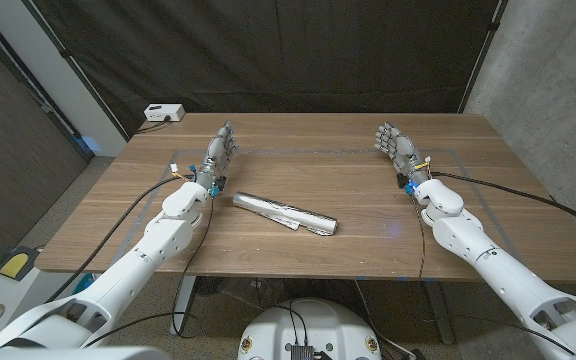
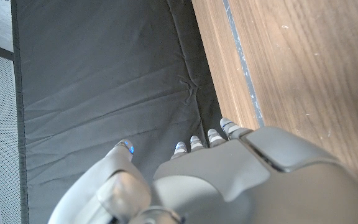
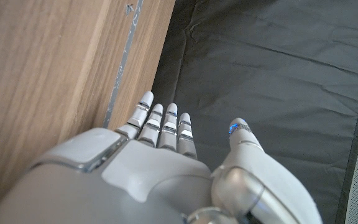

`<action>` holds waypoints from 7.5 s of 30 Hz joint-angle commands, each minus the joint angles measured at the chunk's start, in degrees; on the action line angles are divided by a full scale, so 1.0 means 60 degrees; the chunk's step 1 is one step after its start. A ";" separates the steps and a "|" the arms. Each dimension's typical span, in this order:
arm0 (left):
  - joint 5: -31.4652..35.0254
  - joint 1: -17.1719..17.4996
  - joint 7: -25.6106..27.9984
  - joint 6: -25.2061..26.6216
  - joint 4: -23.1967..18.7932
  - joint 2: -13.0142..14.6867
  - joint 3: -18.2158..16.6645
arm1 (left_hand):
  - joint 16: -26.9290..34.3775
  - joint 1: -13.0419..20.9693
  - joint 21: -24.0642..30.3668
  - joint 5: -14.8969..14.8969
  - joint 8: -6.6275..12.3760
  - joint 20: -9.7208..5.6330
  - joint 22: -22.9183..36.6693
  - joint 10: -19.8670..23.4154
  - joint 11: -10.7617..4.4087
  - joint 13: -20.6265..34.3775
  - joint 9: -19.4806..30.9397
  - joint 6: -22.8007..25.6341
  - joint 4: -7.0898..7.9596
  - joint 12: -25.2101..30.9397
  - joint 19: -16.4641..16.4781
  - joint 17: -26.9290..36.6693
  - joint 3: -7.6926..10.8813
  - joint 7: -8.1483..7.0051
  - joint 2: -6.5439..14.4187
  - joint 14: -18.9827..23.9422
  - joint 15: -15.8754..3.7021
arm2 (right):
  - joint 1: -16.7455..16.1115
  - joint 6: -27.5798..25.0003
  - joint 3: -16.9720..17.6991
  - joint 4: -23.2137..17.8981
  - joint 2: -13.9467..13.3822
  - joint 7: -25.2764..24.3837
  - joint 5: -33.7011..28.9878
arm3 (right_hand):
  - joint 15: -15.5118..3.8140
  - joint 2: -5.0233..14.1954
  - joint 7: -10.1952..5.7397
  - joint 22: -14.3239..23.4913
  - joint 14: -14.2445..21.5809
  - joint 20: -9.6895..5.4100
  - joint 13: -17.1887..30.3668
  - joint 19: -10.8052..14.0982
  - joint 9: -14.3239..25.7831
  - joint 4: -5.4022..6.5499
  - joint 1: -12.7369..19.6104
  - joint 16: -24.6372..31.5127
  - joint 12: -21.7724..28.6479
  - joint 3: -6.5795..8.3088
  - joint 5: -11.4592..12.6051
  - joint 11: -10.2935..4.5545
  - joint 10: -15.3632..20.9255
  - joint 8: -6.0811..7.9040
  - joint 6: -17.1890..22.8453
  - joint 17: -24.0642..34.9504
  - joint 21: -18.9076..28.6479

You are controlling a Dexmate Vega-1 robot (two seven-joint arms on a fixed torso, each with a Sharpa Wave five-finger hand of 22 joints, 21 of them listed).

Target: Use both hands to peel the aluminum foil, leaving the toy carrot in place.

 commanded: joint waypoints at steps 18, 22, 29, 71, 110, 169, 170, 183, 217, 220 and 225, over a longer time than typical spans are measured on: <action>0.0526 -0.0153 0.0220 -0.0682 0.0363 -0.0138 0.0073 | 0.0090 0.1474 0.1055 -0.0215 0.0503 0.1074 0.0439 0.1849 0.1185 0.0559 0.0312 0.1059 -0.1083 0.0703 0.1622 0.0614 0.1517 0.0080 -0.0112 0.1687 0.0568 | -0.0069 0.0072 -0.0046 -0.0102 -0.0085 -0.0248 -0.0273 | 0.0220 -0.0152 -0.0072 0.0095 0.1617 0.0412 0.0279 0.0940 0.0112 -0.0444 0.0595 0.0139 0.0308 0.0938 0.0642 0.0271 0.1054 -0.0012 0.0458 0.0245 -0.0195; 0.0513 -0.0183 0.0174 -0.0719 0.0433 -0.0162 0.0076 | -0.0025 0.0928 0.0855 -0.0164 0.0131 0.1097 0.0393 0.0929 0.0837 0.0411 0.0198 0.0295 -0.0823 0.0183 0.0966 0.0493 0.1065 -0.0344 -0.0435 0.0585 0.0290 | 0.0000 0.0135 -0.0089 -0.0015 -0.0077 -0.0217 -0.0364 | 0.0151 -0.0438 -0.0049 0.0082 0.0976 0.0428 0.0209 0.0713 0.0088 -0.0401 0.0383 -0.0044 0.0114 0.0747 0.0486 0.0087 0.0612 -0.0027 0.0141 0.0215 -0.0399; 0.0408 -0.0188 0.0102 -0.0628 0.0433 -0.0165 0.0065 | 0.0002 0.0877 0.0845 -0.0156 0.0095 0.1121 0.0379 0.0844 0.0789 0.0386 0.0182 0.0179 -0.0797 0.0145 0.0937 0.0460 0.1020 -0.0451 -0.0458 0.0506 0.0173 | -0.0014 -0.0025 -0.0174 -0.0283 -0.0241 -0.0556 -0.0738 | 0.0195 -0.0479 -0.0051 0.0079 0.0913 0.0426 0.0192 0.0683 0.0083 -0.0428 0.0402 -0.0035 0.0124 0.0710 0.0442 0.0119 0.0637 0.0012 0.0174 0.0188 -0.0448; 0.3642 -0.0336 0.0147 -0.0387 -0.1602 0.2103 0.0733 | 0.0276 0.1525 0.0945 -0.0123 0.0432 0.1146 0.0250 0.1577 0.0476 0.0265 0.0138 0.1039 -0.1338 0.0354 0.1275 0.0178 0.0977 0.0103 -0.0808 0.1207 -0.0053 | -0.0964 -0.0472 -0.0192 -0.1893 -0.0682 -0.1533 -0.1362 | 0.0448 -0.0306 -0.0134 0.0085 0.1145 0.0472 0.0149 0.0827 0.0075 -0.0384 0.0465 0.0104 0.0241 0.0749 0.0370 0.0224 0.0988 0.0123 0.0500 0.0163 -0.0548; 0.5463 0.0196 -0.1169 0.0615 -0.4390 0.4587 0.0328 | 0.0319 0.3992 0.1221 0.0147 0.0763 0.1230 0.0191 0.3505 -0.0198 0.0185 0.0125 0.3329 -0.2788 0.0537 0.2175 0.0057 0.1175 0.0466 -0.1414 0.3033 -0.0587 | -0.1433 0.0409 -0.0527 -0.2467 -0.0320 -0.2158 -0.2537 | 0.0385 -0.0305 -0.0187 0.0090 0.1424 0.0437 0.0137 0.0977 0.0074 -0.0389 0.0435 0.0155 0.0312 0.0791 0.0351 0.0213 0.1262 0.0163 0.0732 0.0136 -0.0614; 0.8631 -0.3143 -0.6607 0.2633 -0.5884 0.5096 0.2238 | 0.0332 0.5846 0.1358 0.0215 0.0860 0.1305 0.0204 0.5680 -0.0386 0.0167 0.0124 0.5723 -0.2711 0.0525 0.2658 0.0116 0.1405 0.0453 -0.1113 0.4392 -0.0558 | -0.1020 0.1358 -0.0862 -0.1381 0.0605 -0.2007 -0.2691 | 0.0428 -0.0259 -0.0196 0.0098 0.1533 0.0461 0.0132 0.1081 0.0074 -0.0310 0.0288 0.0135 0.0296 0.0821 0.0331 0.0232 0.1386 0.0121 0.0818 0.0150 -0.0742; 0.8683 -0.3211 -0.6714 0.2613 -0.5872 0.5057 0.2287 | 0.0325 0.5851 0.1355 0.0213 0.0856 0.1312 0.0204 0.5677 -0.0389 0.0167 0.0124 0.5727 -0.2714 0.0517 0.2651 0.0115 0.1397 0.0465 -0.1128 0.4383 -0.0543 | -0.1015 0.1380 -0.0865 -0.1354 0.0620 -0.2004 -0.2688 | 0.0428 -0.0259 -0.0190 0.0098 0.1535 0.0458 0.0132 0.1085 0.0074 -0.0310 0.0287 0.0135 0.0296 0.0822 0.0331 0.0227 0.1387 0.0121 0.0820 0.0150 -0.0742; 0.9075 -0.3781 -0.7611 0.2233 -0.5518 0.4555 0.2792 | 0.0232 0.5896 0.1311 0.0202 0.0669 0.1374 0.0198 0.5504 -0.0299 0.0172 0.0127 0.5575 -0.2660 0.0323 0.2570 0.0133 0.1296 0.0517 -0.1243 0.4194 -0.0404 | -0.1068 0.1427 -0.0862 -0.1291 0.0695 -0.2033 -0.2624 | 0.0429 -0.0224 -0.0181 0.0101 0.1554 0.0462 0.0131 0.1117 0.0075 -0.0275 0.0234 0.0136 0.0298 0.0826 0.0329 0.0223 0.1427 0.0119 0.0845 0.0159 -0.0764; 1.0904 -0.3650 -0.7610 0.1964 -0.5996 0.3822 0.3447 | 0.0078 0.6039 0.0894 0.0358 0.0773 0.1222 0.0240 0.4336 -0.0115 0.0331 0.0333 0.6029 -0.2515 -0.0019 0.1564 0.0312 0.0968 0.1030 -0.1372 0.2909 -0.0273 | -0.1389 0.1738 -0.0756 -0.1238 0.0703 -0.1985 -0.2442 | 0.0464 -0.0175 -0.0172 0.0106 0.1710 0.0497 0.0130 0.1217 0.0075 -0.0156 0.0023 0.0180 0.0318 0.0778 0.0309 0.0246 0.1566 0.0135 0.0981 0.0185 -0.0810; 1.1009 -0.3603 -0.7591 0.1907 -0.6047 0.3795 0.3465 | 0.0110 0.6072 0.0885 0.0362 0.0895 0.1202 0.0249 0.4360 -0.0153 0.0360 0.0374 0.6222 -0.2519 0.0023 0.1527 0.0333 0.0942 0.1022 -0.1384 0.2864 -0.0321 | -0.1421 0.1772 -0.0746 -0.1247 0.0701 -0.1980 -0.2432 | 0.0460 -0.0172 -0.0171 0.0106 0.1719 0.0500 0.0130 0.1223 0.0075 -0.0148 0.0006 0.0181 0.0318 0.0774 0.0307 0.0229 0.1572 0.0136 0.0992 0.0185 -0.0815; 1.1199 -0.3464 -0.7542 0.1863 -0.6230 0.3785 0.3467 | 0.0136 0.6098 0.0891 0.0369 0.0900 0.1227 0.0256 0.4350 -0.0115 0.0384 0.0403 0.6146 -0.2512 0.0043 0.1530 0.0352 0.0932 0.1039 -0.1364 0.2841 -0.0318 | -0.1510 0.1801 -0.0716 -0.1335 0.0662 -0.2016 -0.2457 | 0.0457 -0.0170 -0.0175 0.0107 0.1730 0.0505 0.0130 0.1230 0.0075 -0.0138 -0.0017 0.0181 0.0322 0.0768 0.0305 0.0253 0.1595 0.0141 0.1018 0.0186 -0.0822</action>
